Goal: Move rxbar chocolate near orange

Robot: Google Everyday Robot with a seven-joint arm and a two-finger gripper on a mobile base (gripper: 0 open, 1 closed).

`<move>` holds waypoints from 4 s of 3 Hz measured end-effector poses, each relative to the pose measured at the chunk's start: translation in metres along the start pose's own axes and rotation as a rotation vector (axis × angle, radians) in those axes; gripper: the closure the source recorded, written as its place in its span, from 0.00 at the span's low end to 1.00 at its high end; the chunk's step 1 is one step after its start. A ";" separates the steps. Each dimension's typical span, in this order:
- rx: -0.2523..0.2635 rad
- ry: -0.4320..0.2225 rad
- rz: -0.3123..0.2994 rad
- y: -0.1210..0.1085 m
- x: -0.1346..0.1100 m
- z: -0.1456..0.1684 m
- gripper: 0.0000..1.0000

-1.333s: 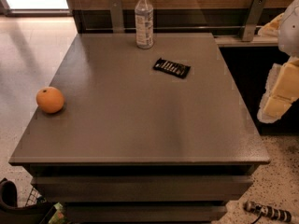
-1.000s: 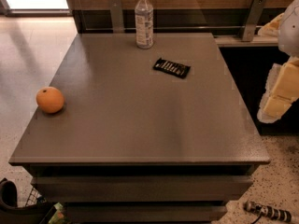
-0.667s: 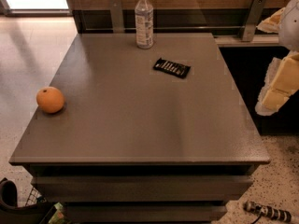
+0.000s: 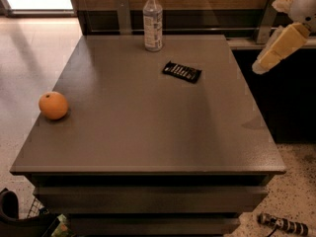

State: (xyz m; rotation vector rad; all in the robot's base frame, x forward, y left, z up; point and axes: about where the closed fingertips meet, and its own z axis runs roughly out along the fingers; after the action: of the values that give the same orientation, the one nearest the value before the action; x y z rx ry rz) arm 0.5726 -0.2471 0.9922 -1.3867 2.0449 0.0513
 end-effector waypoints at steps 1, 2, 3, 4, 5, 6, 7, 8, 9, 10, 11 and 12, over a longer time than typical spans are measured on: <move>-0.012 -0.165 0.082 -0.035 -0.010 0.030 0.00; -0.037 -0.292 0.132 -0.048 -0.020 0.058 0.00; -0.047 -0.432 0.175 -0.051 -0.030 0.087 0.00; -0.025 -0.544 0.179 -0.049 -0.043 0.108 0.00; -0.035 -0.548 0.181 -0.047 -0.043 0.113 0.00; -0.058 -0.560 0.185 -0.043 -0.045 0.124 0.00; -0.098 -0.587 0.195 -0.037 -0.046 0.150 0.00; -0.140 -0.610 0.205 -0.032 -0.048 0.178 0.00; -0.164 -0.597 0.203 -0.031 -0.052 0.202 0.00; -0.170 -0.570 0.199 -0.028 -0.055 0.221 0.00; -0.177 -0.562 0.211 -0.020 -0.056 0.247 0.00; -0.183 -0.581 0.224 -0.009 -0.058 0.266 0.00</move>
Offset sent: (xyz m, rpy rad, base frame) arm 0.1093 0.0319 -0.0315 0.5141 -0.0795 0.0286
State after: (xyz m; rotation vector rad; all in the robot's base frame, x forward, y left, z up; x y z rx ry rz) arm 0.7240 -0.1029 0.8174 -1.0717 1.7119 0.6731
